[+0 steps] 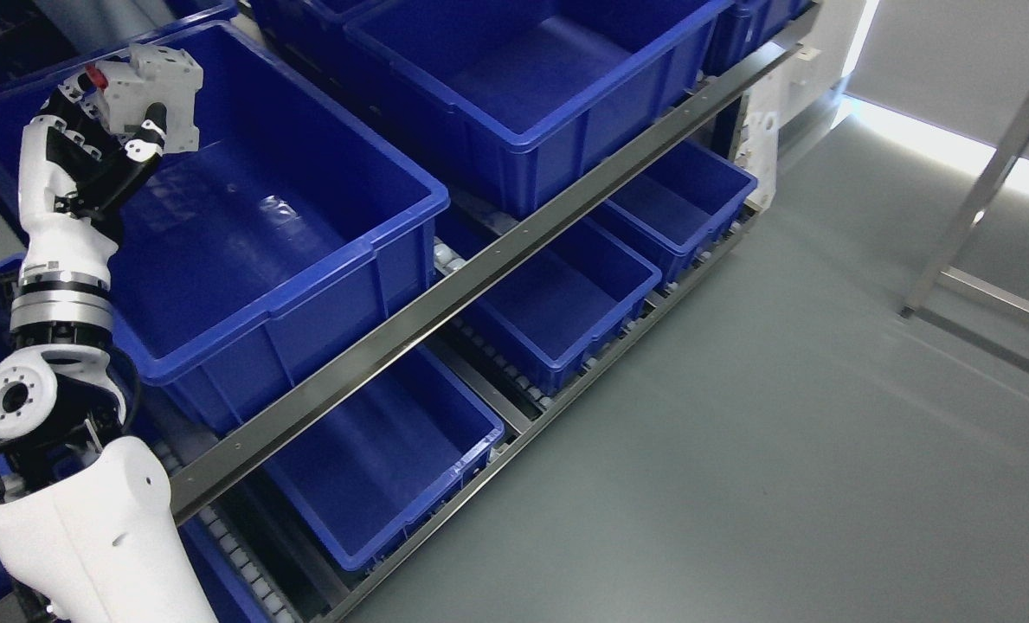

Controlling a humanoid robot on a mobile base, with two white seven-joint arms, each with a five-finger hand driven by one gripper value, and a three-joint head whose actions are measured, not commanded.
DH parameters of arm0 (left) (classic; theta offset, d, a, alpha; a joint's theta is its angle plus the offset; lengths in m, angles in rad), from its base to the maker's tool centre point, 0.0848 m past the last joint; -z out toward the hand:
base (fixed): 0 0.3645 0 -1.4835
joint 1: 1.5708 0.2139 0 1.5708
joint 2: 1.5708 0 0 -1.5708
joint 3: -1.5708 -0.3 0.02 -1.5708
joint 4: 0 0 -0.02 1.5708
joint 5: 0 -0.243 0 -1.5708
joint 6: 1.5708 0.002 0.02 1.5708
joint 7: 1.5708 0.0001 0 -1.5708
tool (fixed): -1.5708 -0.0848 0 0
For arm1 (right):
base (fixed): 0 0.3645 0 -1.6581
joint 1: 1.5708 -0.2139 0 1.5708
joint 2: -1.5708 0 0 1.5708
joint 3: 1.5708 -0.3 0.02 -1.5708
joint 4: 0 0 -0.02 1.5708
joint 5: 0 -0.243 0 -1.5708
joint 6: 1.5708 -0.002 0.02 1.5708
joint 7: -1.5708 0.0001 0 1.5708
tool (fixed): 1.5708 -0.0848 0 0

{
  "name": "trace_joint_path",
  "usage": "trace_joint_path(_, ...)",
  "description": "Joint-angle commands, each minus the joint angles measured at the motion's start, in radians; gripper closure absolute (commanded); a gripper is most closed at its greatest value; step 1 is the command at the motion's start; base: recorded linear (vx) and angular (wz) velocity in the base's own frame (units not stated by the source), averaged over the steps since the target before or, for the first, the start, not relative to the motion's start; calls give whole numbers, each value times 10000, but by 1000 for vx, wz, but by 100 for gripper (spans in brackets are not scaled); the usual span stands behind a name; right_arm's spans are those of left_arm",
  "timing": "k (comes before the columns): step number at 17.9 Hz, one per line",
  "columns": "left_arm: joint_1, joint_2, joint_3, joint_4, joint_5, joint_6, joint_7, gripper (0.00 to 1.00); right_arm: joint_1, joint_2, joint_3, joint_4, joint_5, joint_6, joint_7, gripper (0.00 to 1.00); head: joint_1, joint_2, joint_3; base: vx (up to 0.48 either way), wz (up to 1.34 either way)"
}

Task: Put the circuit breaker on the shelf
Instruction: 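Move the left hand over the upper blue bin and lower the breaker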

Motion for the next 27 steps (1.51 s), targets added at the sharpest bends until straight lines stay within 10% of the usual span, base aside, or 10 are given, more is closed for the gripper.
trace_joint_path(1, -893, 175, -1384, 181, -1110, 1120, 6, 95, 154, -175, 0, 1, -9, 407, 2, 0, 0, 0, 0, 87, 494)
trace_joint_path(27, -3453, 175, -2399, 6788, -3276, 1475, 1785, 92, 154, -175, 0, 1, -8, 407, 2, 0, 0, 0, 0, 67, 126)
